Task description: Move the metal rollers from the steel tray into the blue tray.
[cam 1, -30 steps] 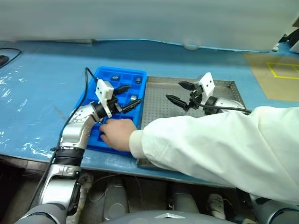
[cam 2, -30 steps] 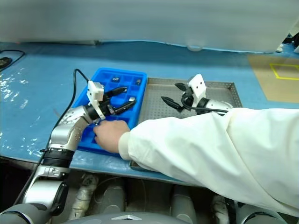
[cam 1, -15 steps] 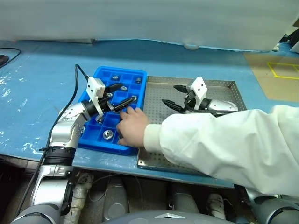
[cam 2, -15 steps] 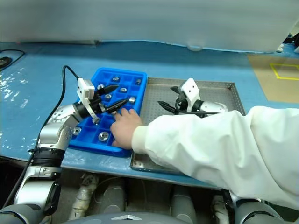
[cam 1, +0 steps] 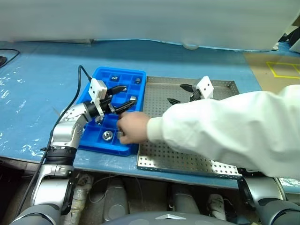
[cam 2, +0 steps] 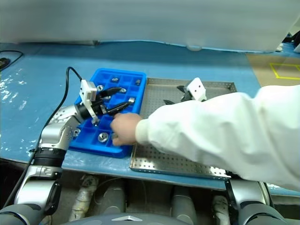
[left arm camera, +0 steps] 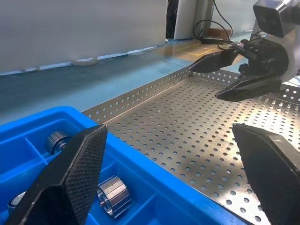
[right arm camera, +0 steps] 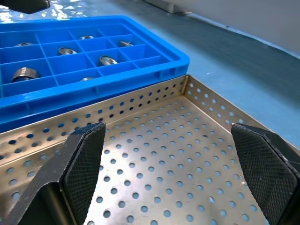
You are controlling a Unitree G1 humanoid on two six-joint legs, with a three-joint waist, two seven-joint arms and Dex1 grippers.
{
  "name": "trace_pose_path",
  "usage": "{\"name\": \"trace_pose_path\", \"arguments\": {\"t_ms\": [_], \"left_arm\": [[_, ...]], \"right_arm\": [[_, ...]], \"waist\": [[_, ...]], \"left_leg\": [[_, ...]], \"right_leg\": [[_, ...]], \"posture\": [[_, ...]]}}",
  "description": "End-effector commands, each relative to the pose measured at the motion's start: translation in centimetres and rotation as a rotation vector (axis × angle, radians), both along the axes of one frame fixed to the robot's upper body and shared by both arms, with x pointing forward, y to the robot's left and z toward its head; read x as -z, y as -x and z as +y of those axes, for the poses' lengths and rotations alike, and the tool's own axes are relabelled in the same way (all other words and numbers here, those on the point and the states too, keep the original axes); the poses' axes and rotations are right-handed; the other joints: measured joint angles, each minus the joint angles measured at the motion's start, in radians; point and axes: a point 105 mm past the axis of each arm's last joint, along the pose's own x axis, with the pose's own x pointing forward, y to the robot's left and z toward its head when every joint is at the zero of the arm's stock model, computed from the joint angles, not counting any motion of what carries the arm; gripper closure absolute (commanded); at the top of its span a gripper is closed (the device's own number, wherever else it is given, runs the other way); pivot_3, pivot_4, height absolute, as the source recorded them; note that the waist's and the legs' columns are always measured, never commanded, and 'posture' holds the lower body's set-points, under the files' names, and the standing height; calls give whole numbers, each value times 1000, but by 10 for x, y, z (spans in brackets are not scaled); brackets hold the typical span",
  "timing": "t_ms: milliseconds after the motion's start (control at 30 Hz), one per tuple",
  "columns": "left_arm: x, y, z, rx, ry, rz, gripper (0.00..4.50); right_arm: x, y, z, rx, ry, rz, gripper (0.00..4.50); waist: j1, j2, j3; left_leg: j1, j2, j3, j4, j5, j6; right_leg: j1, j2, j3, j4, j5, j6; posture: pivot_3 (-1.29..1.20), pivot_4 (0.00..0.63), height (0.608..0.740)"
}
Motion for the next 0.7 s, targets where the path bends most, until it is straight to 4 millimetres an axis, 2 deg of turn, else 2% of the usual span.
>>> {"name": "trace_pose_path", "arguments": {"t_ms": [33,700], "left_arm": [[-16,-1,3,-3,26,-56,0],[-11,0,-18,61,21,-46,0]], "right_arm": [[-11,2,-3,7,3,-65,24],[-5,10,-13,38,10,-40,24]], "waist": [[0,0,0],[-1,0,0]], "left_leg": [[0,0,0,0,0,0],[0,0,0,0,0,0]], "right_leg": [[0,0,0,0,0,0],[0,0,0,-1,0,0]], "posture": [[-30,150,740],[-68,150,740]]}}
